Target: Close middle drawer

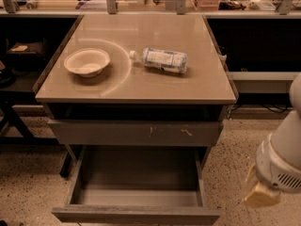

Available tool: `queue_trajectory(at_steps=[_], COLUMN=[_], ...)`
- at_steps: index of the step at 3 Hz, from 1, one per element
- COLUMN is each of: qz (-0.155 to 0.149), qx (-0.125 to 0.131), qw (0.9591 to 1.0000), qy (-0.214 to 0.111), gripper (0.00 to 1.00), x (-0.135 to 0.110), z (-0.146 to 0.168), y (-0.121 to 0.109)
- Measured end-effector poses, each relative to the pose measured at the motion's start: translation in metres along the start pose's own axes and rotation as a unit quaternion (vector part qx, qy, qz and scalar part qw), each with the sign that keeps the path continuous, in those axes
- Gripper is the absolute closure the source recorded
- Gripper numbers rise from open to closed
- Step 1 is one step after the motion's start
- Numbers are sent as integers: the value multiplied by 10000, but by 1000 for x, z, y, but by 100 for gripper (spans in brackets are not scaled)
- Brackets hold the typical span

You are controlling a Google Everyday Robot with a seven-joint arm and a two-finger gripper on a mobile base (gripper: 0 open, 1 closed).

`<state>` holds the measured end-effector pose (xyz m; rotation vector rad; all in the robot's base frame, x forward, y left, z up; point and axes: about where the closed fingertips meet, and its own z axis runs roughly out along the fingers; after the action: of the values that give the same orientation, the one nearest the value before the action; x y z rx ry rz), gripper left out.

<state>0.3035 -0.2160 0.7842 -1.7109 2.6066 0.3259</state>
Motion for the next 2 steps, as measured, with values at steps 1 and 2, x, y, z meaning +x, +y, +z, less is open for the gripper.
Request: queue_trajectory(at_steps=[1, 2], qz=[24, 32], qx=[-766, -1410], qw=[9970, 9899], qy=[-91, -150], gripper=[100, 100], x=[-2, -8], z=[73, 133], y=[31, 49])
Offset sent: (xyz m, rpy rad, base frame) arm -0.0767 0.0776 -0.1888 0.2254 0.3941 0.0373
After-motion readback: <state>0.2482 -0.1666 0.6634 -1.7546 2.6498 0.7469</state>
